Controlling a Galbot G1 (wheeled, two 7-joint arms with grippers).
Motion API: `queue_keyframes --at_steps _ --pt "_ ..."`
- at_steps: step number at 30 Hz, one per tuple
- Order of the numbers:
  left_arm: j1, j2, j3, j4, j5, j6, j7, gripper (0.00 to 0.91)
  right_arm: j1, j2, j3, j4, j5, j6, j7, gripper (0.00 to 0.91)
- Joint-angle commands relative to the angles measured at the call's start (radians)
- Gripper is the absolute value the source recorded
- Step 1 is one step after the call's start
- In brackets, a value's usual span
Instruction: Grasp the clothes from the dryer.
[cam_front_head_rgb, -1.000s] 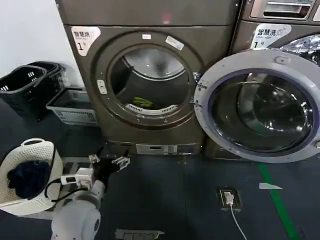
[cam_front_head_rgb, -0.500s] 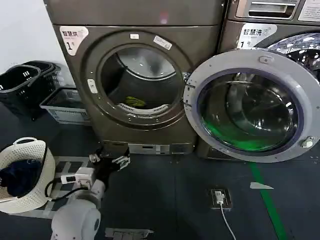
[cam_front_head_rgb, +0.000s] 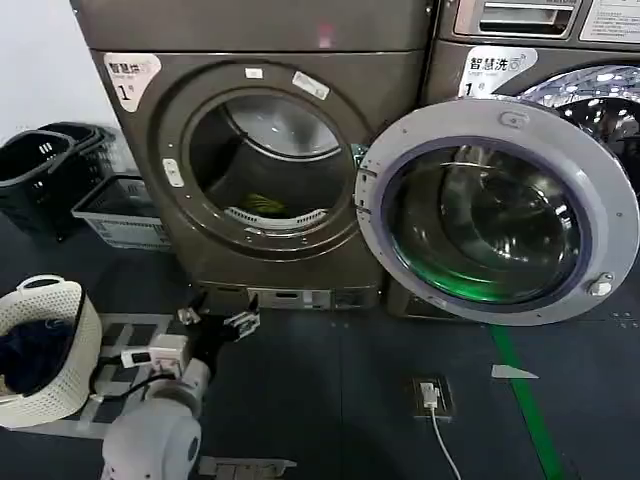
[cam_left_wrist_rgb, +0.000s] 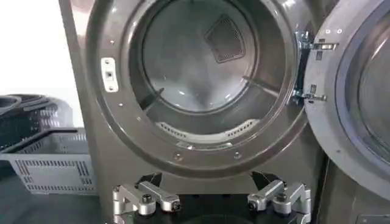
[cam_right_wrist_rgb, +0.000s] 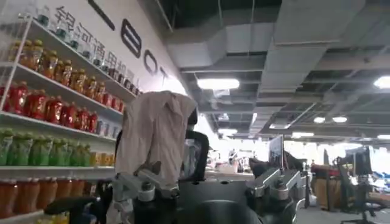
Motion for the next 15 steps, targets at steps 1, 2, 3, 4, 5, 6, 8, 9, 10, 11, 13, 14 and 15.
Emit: queue_keyframes --at_steps 1,2,3,4,5,6,8,9,10,11,13,14,15 --pt "0.002 0.002 0.000 0.001 0.002 0.049 0.000 0.907 0.001 0.001 0.000 0.001 0.011 0.009 0.016 0.907" --pt "0.001 0.002 -0.001 0.003 0.002 0.049 0.000 0.907 0.002 0.001 0.001 0.001 0.011 0.009 0.016 0.907" --pt "0.001 0.002 -0.001 0.005 0.006 0.049 -0.001 0.907 0.002 0.001 0.000 0.002 0.011 0.009 0.015 0.907" --pt "0.001 0.001 -0.001 0.005 0.009 0.049 -0.001 0.907 0.002 0.001 0.000 0.004 0.011 0.009 0.015 0.907" --pt "0.000 0.001 -0.001 0.005 0.010 0.049 -0.001 0.907 0.002 0.002 -0.001 0.005 0.011 0.008 0.015 0.907" --pt "0.000 0.000 -0.001 0.006 0.014 0.049 -0.001 0.907 0.002 0.002 0.000 0.005 0.011 0.007 0.015 0.907" --pt "0.000 -0.001 -0.001 0.011 0.020 0.049 0.000 0.907 0.002 0.001 0.002 0.002 0.010 0.007 0.016 0.907" --pt "0.001 -0.001 -0.002 0.011 0.020 0.049 -0.001 0.907 0.002 0.001 0.002 0.001 0.009 0.007 0.015 0.907" --pt "0.001 0.000 -0.003 0.011 0.018 0.049 0.000 0.907 0.001 0.001 0.001 0.000 0.009 0.009 0.016 0.907" --pt "0.001 0.000 -0.004 0.011 0.019 0.049 0.000 0.907 0.002 0.002 0.002 0.001 0.009 0.008 0.016 0.907" --pt "0.000 -0.001 -0.005 0.016 0.022 0.049 0.002 0.907 0.003 0.003 0.000 0.001 0.009 0.008 0.016 0.907" --pt "0.000 -0.001 -0.005 0.018 0.024 0.049 0.001 0.907 0.003 0.003 0.000 0.001 0.009 0.008 0.016 0.907" --pt "0.001 -0.001 -0.004 0.018 0.024 0.049 0.001 0.907 0.003 0.004 -0.001 0.002 0.009 0.008 0.016 0.907"
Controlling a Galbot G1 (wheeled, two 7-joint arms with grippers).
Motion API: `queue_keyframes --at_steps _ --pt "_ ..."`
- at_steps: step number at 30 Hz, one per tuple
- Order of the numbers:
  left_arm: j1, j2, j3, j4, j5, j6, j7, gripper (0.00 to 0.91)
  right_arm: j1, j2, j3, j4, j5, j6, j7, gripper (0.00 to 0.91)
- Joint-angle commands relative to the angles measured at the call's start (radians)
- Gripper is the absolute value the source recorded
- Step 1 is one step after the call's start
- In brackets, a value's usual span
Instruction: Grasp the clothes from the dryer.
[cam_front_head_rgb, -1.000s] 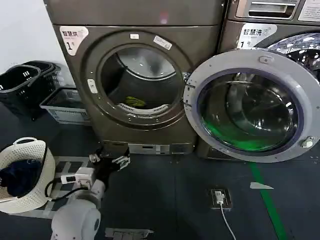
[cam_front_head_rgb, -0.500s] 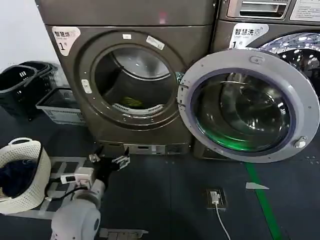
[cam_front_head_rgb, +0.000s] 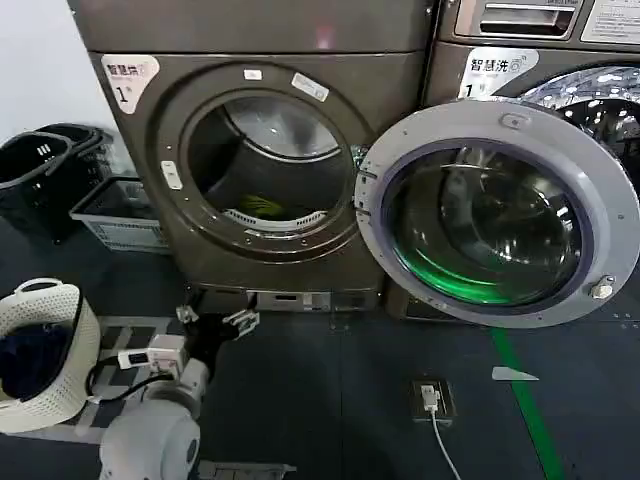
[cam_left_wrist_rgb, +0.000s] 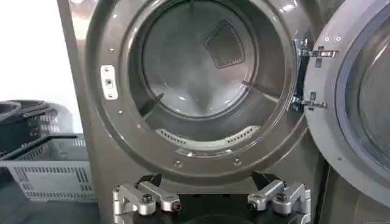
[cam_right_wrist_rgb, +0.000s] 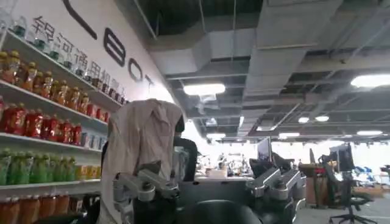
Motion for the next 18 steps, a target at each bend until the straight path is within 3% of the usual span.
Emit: queue_keyframes --at_steps 1,18 --pt "0.002 -0.001 0.001 0.002 0.004 0.049 0.001 0.907 0.001 0.002 0.000 0.000 0.002 0.003 0.003 0.907" --pt "0.002 -0.004 0.006 0.011 0.005 0.049 -0.004 0.907 0.001 0.006 0.001 -0.002 0.002 0.004 0.005 0.907"
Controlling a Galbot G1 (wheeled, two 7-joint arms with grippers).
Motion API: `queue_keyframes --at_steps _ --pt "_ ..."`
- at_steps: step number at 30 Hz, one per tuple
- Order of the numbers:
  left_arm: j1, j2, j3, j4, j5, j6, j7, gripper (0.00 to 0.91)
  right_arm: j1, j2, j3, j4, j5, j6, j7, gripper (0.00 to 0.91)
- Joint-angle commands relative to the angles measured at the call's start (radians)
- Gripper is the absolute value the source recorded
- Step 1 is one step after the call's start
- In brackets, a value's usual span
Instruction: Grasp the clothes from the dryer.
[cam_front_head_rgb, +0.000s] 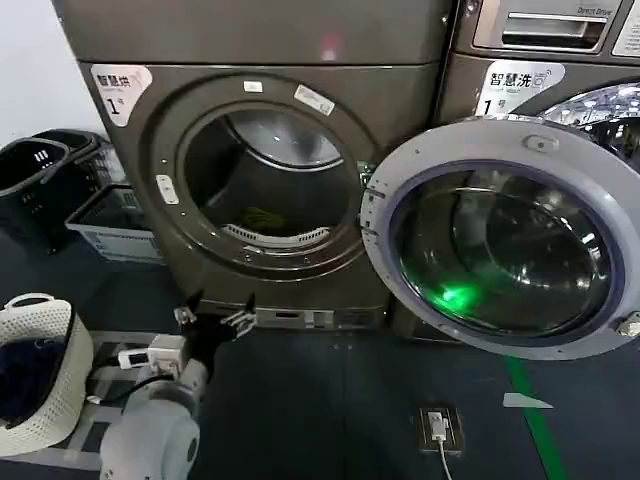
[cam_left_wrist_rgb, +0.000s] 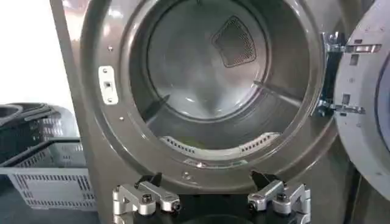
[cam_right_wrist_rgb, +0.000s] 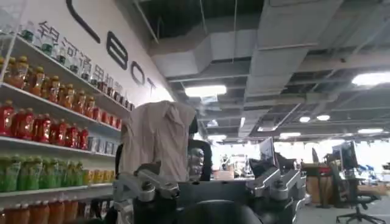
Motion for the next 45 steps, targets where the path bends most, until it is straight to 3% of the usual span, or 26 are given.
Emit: queue_keyframes --at_steps 1,45 --pt "0.000 -0.001 0.001 0.005 0.001 0.049 -0.002 0.907 0.000 0.001 0.001 0.000 0.001 0.001 0.001 0.907" --pt "-0.007 0.000 0.010 0.045 0.000 0.049 -0.024 0.907 -0.004 0.024 0.005 -0.019 -0.021 0.014 -0.001 0.907"
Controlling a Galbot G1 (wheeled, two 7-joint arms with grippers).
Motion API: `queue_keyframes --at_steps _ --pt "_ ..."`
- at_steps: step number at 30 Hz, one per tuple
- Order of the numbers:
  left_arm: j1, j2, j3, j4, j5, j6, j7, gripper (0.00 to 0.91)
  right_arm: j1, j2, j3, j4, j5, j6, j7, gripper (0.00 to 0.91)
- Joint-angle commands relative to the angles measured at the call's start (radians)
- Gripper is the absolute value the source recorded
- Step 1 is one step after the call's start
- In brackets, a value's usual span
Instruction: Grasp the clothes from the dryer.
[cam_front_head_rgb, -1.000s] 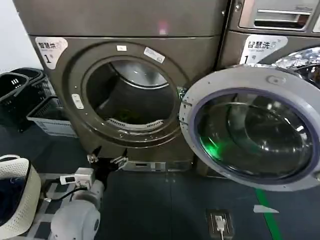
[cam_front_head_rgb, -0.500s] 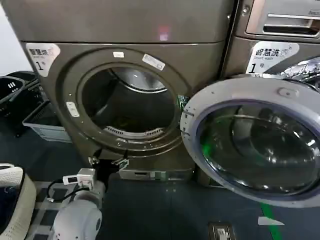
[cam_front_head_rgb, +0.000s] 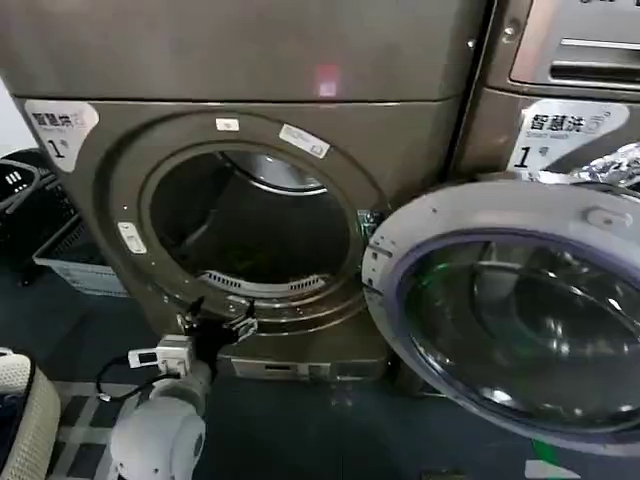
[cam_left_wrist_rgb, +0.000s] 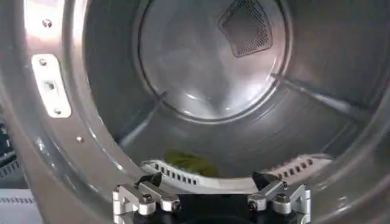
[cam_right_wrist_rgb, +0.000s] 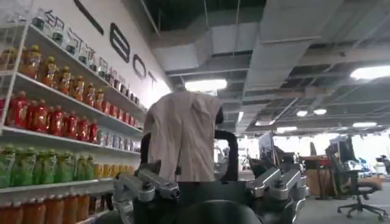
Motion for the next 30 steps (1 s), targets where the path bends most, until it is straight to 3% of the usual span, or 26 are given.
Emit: queue_keyframes --at_steps 1,30 --pt "0.002 -0.004 0.003 0.000 0.002 0.049 -0.002 0.907 -0.001 0.000 0.001 -0.006 -0.014 0.005 -0.001 0.907" --pt "-0.019 -0.007 -0.001 0.036 0.044 0.049 0.012 0.907 -0.002 0.009 -0.003 -0.012 -0.022 0.017 -0.003 0.907"
